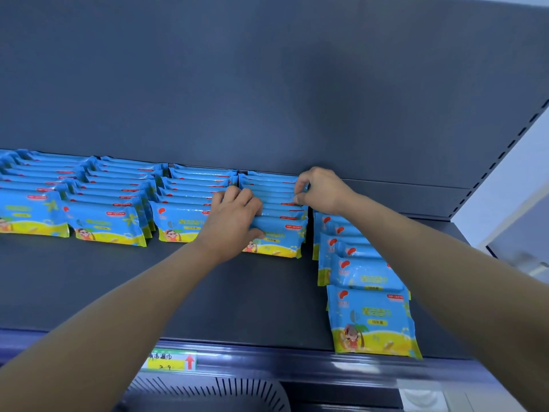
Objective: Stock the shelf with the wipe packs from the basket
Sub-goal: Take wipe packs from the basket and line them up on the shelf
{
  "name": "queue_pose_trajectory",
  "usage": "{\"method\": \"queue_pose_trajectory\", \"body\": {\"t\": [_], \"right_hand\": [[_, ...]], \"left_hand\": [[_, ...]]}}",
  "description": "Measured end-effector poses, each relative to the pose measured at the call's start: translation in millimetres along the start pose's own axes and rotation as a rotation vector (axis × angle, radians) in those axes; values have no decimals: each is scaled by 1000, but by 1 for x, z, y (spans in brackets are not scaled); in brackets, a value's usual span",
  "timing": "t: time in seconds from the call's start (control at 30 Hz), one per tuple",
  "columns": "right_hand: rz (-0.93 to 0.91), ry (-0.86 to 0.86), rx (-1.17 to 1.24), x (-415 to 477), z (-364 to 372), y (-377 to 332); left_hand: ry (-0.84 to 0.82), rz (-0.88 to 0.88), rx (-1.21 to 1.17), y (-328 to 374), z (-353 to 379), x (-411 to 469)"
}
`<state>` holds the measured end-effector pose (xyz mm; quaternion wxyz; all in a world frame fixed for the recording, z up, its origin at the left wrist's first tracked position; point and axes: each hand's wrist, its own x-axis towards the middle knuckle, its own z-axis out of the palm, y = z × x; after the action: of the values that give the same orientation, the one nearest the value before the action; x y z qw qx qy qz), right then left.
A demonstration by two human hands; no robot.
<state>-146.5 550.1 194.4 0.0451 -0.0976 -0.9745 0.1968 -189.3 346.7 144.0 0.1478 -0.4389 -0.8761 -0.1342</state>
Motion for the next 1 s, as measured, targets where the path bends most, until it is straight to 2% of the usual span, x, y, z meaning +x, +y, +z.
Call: {"method": "queue_pose_trajectory", "body": {"t": [0.13, 0.3, 0.43, 0.73, 1.0], "right_hand": [[-69, 97, -22, -14, 2, -14], [-145, -57, -84, -30, 13, -25], [-124, -66, -95, -30, 14, -23], [-74, -29, -344, -33, 27, -39], [26, -14, -271, -37, 25, -39]], "left_hand": [[-9, 9, 33, 1, -1, 2], [-35, 2, -46, -2, -8, -1], [-57, 7, -152, -8, -16, -15], [-138, -91, -223, -34, -38, -50], [-84, -99, -157, -31, -31, -49]]}}
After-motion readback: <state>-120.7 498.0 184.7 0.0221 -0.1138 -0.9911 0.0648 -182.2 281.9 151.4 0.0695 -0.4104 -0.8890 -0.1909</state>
